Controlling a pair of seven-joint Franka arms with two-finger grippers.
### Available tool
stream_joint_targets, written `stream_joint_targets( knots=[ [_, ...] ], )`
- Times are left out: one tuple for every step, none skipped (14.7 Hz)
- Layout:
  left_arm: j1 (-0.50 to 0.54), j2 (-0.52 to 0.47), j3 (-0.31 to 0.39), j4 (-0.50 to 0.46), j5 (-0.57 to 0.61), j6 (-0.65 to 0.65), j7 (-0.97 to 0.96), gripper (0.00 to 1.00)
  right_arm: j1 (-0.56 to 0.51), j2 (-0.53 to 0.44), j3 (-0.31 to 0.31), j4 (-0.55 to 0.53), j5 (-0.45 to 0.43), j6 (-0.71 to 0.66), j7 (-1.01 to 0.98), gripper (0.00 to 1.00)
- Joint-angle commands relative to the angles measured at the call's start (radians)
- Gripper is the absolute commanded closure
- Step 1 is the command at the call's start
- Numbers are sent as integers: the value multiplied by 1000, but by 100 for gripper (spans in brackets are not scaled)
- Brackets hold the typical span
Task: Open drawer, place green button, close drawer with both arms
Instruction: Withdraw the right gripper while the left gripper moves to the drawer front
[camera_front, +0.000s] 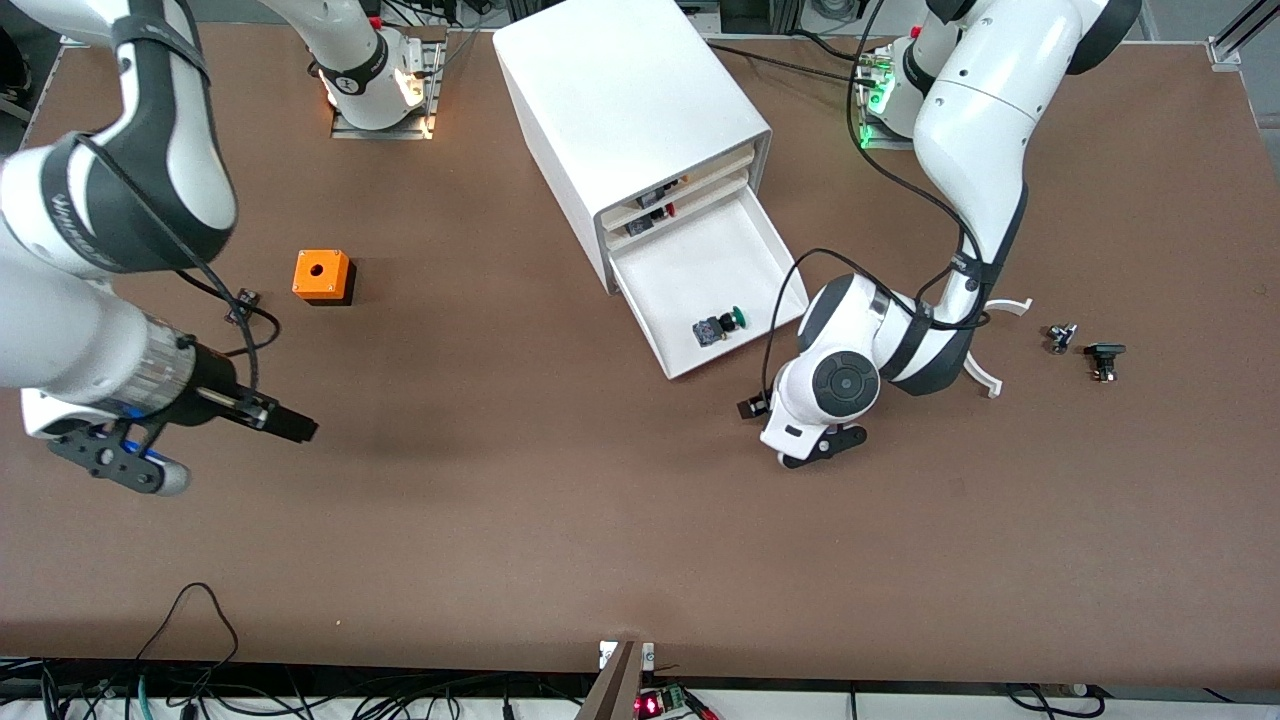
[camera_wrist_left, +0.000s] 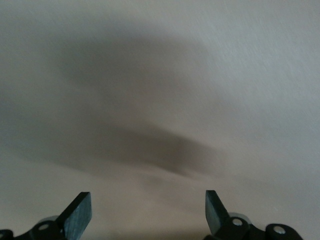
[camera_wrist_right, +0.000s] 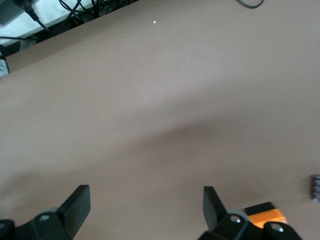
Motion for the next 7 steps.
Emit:
stream_joint_targets(
  knots=[
    [15,-60,-35,-71,-47,-5,-18,0,2,-161,-35,-187,-2,11,-121,0],
    [18,-64,-49,-85,-56,-5,-18,0,2,-200,-47,-228,-5,12,-154,0],
    [18,-70,-55,-95,-67,-5,-23,0,2,-237,-52,-267,-17,13,-182,0],
    [18,-75,-64,-106,-75,-10,-36,0,2,-275,-51,-301,-55,21,-201,0],
    [19,-83,-79,-122,-76,-11,-53,0,2,-310,-51,-333,-97,24,-231,0],
    [19,-93,-95,-138,-76,-13,-61,0,2,-347,-51,-368,-118,30,-277,0],
    [21,-102,-103,-157,-81,-13,-64,0,2,-382,-51,-406,-120,38,-293,0]
  ],
)
